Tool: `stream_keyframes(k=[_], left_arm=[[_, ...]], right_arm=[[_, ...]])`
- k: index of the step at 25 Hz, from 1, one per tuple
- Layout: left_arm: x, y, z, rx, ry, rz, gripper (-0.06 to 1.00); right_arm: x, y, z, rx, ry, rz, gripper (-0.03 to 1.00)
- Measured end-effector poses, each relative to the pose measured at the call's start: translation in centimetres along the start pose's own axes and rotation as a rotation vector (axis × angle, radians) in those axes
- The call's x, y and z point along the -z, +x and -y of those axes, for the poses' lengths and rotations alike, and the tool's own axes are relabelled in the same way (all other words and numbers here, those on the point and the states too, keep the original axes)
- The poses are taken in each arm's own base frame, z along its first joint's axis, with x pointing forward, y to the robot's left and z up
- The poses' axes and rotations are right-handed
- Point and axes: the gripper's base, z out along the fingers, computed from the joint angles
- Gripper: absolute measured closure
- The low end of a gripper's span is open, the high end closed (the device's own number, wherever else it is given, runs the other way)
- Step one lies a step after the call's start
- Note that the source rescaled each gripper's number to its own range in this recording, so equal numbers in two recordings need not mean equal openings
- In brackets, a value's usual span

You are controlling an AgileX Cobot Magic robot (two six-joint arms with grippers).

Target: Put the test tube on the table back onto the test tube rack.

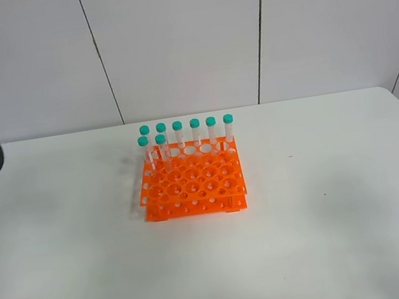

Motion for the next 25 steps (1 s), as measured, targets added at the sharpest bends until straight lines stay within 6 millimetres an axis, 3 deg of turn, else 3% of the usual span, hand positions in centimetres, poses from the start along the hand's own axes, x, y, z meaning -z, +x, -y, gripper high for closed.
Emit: stream_keyframes(k=[5, 10, 14, 20, 25], left_arm=[[1.3, 4.6, 0.2, 0.009, 0.015, 0.119, -0.06], [0.9, 7.8, 0.3, 0.011, 0.018, 0.17, -0.06], [1.3, 8.8, 0.4, 0.019, 0.024, 0.23, -0.06], [0.5, 9.3, 0.6, 0.038, 0.04, 0.258, -0.06], [1.3, 10.3, 0.6, 0.04, 0.04, 0.35, -0.06]], right_arm=[[0.0, 0.0, 0.0, 0.0, 0.0, 0.0, 0.21], [0.0, 0.0, 0.0, 0.0, 0.0, 0.0, 0.21], [0.0, 0.0, 0.0, 0.0, 0.0, 0.0, 0.21], [0.0, 0.0, 0.0, 0.0, 0.0, 0.0, 0.21], [0.0, 0.0, 0.0, 0.0, 0.0, 0.0, 0.21]])
